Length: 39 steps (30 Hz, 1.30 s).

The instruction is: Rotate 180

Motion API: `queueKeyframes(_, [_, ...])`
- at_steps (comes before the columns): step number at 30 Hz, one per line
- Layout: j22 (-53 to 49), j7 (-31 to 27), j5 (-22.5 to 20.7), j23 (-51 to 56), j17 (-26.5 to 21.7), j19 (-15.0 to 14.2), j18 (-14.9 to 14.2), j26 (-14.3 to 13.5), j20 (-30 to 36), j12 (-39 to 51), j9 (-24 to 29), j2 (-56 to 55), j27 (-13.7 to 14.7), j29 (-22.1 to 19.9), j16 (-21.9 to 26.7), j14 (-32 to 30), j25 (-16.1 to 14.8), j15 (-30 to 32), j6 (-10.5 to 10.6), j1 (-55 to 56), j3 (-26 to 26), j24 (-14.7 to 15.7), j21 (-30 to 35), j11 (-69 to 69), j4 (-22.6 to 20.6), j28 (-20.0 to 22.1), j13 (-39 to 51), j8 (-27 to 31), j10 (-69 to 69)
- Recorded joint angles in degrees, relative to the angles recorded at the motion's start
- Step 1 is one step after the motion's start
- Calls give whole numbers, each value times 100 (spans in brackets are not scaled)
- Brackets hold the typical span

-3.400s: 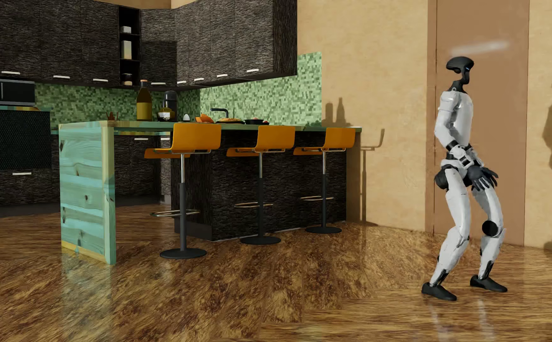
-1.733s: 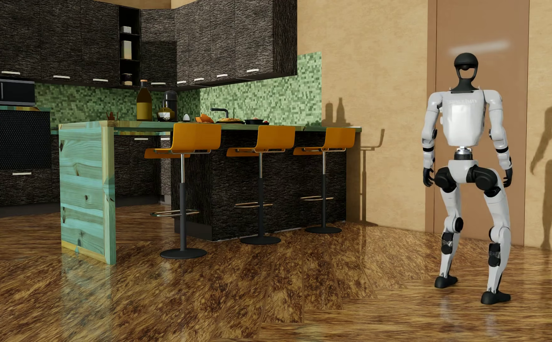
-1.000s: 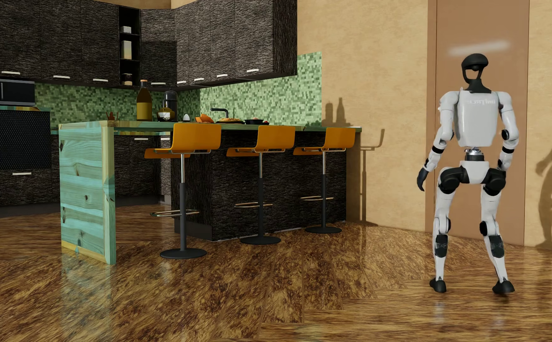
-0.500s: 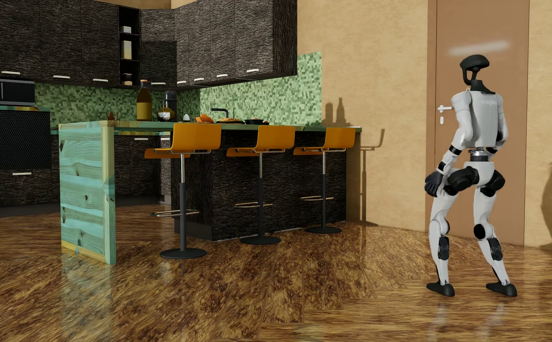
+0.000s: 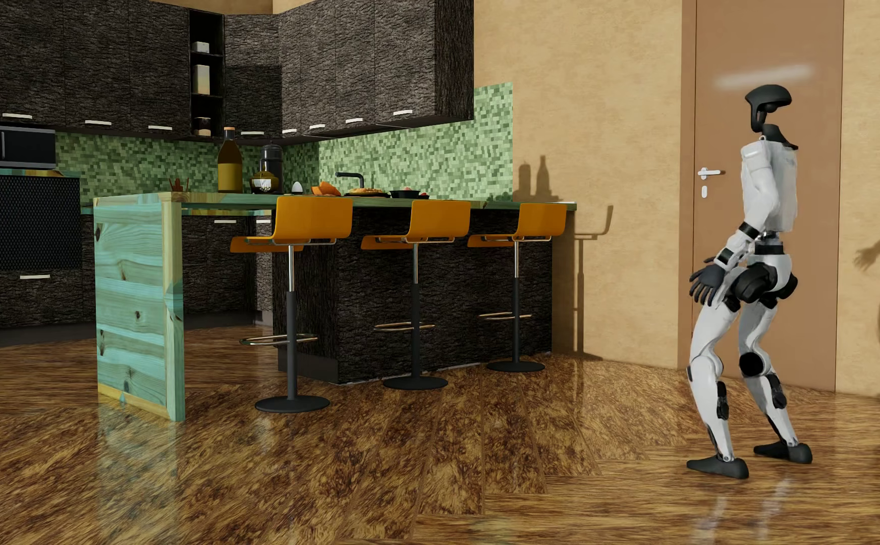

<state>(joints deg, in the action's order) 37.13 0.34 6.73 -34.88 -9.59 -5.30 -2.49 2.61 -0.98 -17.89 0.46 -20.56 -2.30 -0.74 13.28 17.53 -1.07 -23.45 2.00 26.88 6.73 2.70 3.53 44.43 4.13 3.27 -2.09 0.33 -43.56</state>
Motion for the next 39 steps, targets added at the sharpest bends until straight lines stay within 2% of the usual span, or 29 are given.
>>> queueKeyframes(1, [-112, 17, -59, 151, 2, 96, -26, 24, -79, 310, 145, -20, 79, -111, 28, -82, -162, 170, -19, -118, -350, 41, 114, 99, -1, -135, -95, 144, 133])
queueKeyframes(2, [-278, 31, -86, 128, -104, 467, -26, -61, 15, 694, 176, -50, 137, -157, -7, -159, -320, 180, -83, -133, -581, 120, 64, 64, -23, -199, -400, 223, 239])
queueKeyframes(3, [-295, 5, -113, -209, -152, 519, -29, -322, 187, 994, 130, 35, 120, -183, -156, -220, -433, 19, -157, -84, -832, 197, -36, -237, -44, -213, -634, 289, 309])
queueKeyframes(4, [-298, -5, -84, -207, -40, -89, -50, -586, 335, 1109, 108, 67, -47, -225, -242, -261, -479, 144, -264, -70, -1023, 229, -142, -400, -49, -219, -922, 304, 368])
queueKeyframes(6, [-243, -89, -120, -209, 72, -83, -95, -809, 459, 1182, 154, 42, -490, -212, -369, -320, -378, 176, -387, -49, -1141, 155, -172, -423, -45, -227, -1137, 261, 430])
queueKeyframes(7, [-187, -136, -123, -132, 47, -64, -113, -751, 414, 1117, 208, 63, -625, -154, -381, -356, -212, 189, -408, -56, -1118, 47, -121, -444, -48, -253, -1106, 214, 468])
queueKeyframes(8, [-253, -164, -123, -141, 13, -61, -117, -570, 401, 1015, 281, 100, -647, -74, -421, -373, -11, 201, -391, -78, -1052, -86, -170, -462, -53, -273, -1030, 187, 479])
queueKeyframes(10, [-275, -183, -169, -94, 40, -52, -127, -111, 358, 884, 353, 112, -475, 40, -223, -360, 326, 225, -303, -65, -965, -310, -72, -464, -12, -351, -833, 181, 421])
queueKeyframes(12, [-374, -173, -148, -30, 52, -47, -131, 161, 252, 866, 296, 65, -210, 136, -211, -434, 352, 256, -281, -59, -937, -415, -13, -477, -35, -372, -853, 189, 518])
queueKeyframes(13, [-316, -183, -147, -135, 66, -35, -141, 46, 309, 904, 269, 82, -133, 167, -205, -473, 273, 274, -268, -88, -908, -412, -15, -502, -38, -368, -869, 178, 576])
queueKeyframes(15, [-315, -219, -139, -118, 157, -15, -169, -215, 337, 832, 213, 107, -163, 183, -242, -469, 146, 255, -254, -141, -877, -314, -130, -466, -64, -390, -907, 168, 607])
queueKeyframes(18, [-352, -243, -171, -154, 31, -17, -163, -309, 276, 853, 35, 97, -286, 168, -309, -417, 263, 224, -88, -81, -855, -187, -129, -434, -34, -408, -1091, 149, 487])
queueKeyframes(20, [-288, -227, -161, -134, 65, -21, -164, -274, 364, 898, 25, 25, -338, 43, -209, -382, 220, 171, -90, -35, -799, -140, -131, -310, -45, -389, -957, 178, 403])
queueKeyframes(23, [-251, -278, -133, -170, 28, -16, -167, -142, 271, 796, 60, 103, -194, 41, -312, -428, 67, 190, -122, -86, -791, -209, -33, -389, -77, -374, -748, 114, 489])
queueKeyframes(24, [-333, -294, -140, -147, 72, -3, -182, -12, 337, 829, 64, 100, -140, 64, -329, -425, 36, 179, -164, -81, -752, -230, -55, -383, -72, -390, -815, 99, 493])
queueKeyframes(27, [-294, -235, -208, -97, 93, 33, -211, -15, 314, 915, 96, 85, -200, 6, -309, -488, 41, 265, -257, -123, -959, -218, -159, -540, 4, -433, -887, 151, 674])
queueKeyframes(30, [-322, -268, -236, -200, 115, 44, -223, -331, 329, 1118, 243, 22, -248, -109, -290, -407, 189, 206, -266, -27, -952, -236, -4, -443, 28, -407, -980, 131, 527])
queueKeyframes(32, [-295, -271, -228, -95, 2, 32, -211, -469, 332, 885, 301, 36, -191, -50, -188, -341, 150, 164, -230, -13, -924, -282, -65, -417, 22, -398, -941, 127, 449])
queueKeyframes(34, [-247, -268, -204, -111, -5, 41, -222, -316, 263, 896, 370, 47, -151, 47, -228, -358, 12, 138, -285, -54, -900, -243, 4, -386, -2, -332, -761, 127, 491])
queueKeyframes(36, [-355, -273, -236, -72, 62, 56, -235, -106, 267, 887, 409, 110, -121, -47, -325, -334, -67, 135, -266, -109, -799, -102, 11, -398, 30, -231, -768, 125, 474])
queueKeyframes(39, [-384, -293, -241, -136, -15, 69, -249, -60, 330, 793, 327, 78, -97, -210, -361, -372, -15, 150, -229, -84, -871, 21, -22, -380, 33, -107, -663, 103, 489])
